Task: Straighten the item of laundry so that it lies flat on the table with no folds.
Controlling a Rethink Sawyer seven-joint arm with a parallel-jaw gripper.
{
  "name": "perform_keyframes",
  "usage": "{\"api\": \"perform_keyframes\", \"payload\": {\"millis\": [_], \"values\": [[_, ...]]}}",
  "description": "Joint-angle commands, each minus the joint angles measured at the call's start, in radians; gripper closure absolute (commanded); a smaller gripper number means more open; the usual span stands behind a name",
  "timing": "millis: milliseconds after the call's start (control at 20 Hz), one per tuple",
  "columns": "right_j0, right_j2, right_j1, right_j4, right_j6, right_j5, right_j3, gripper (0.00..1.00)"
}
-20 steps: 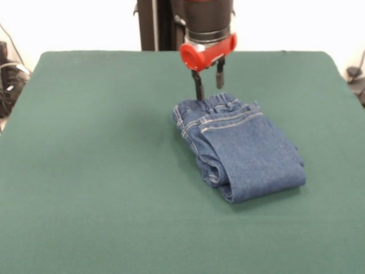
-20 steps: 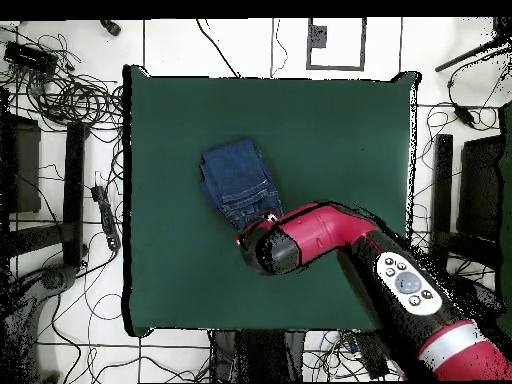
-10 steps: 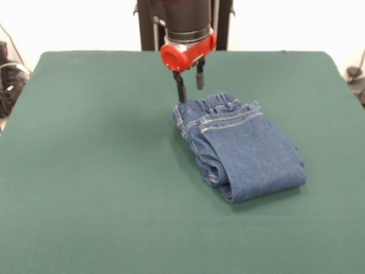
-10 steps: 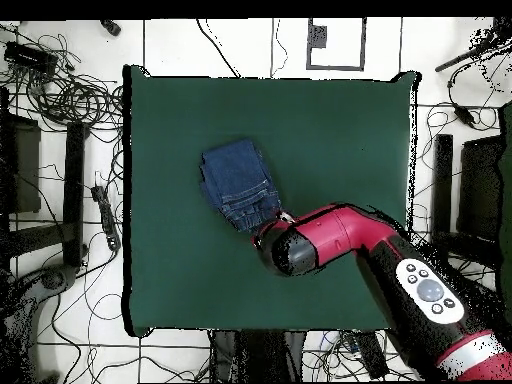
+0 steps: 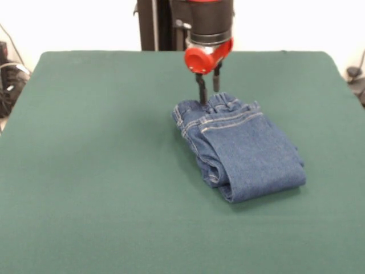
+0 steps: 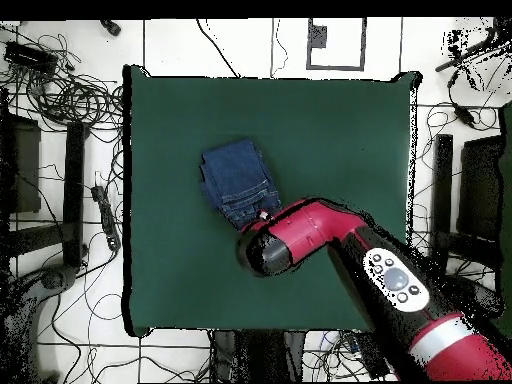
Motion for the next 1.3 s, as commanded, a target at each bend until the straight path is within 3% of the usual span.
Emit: {"api": "perform_keyframes", "payload": {"millis": [50,1300], "values": [[0.066,0.023,0.032,-0.041,-0.114,0.022,-0.051,0.0],[0.063,0.001,0.097,-0.139,-0.078,-0.063,-0.082,0.0]]}}
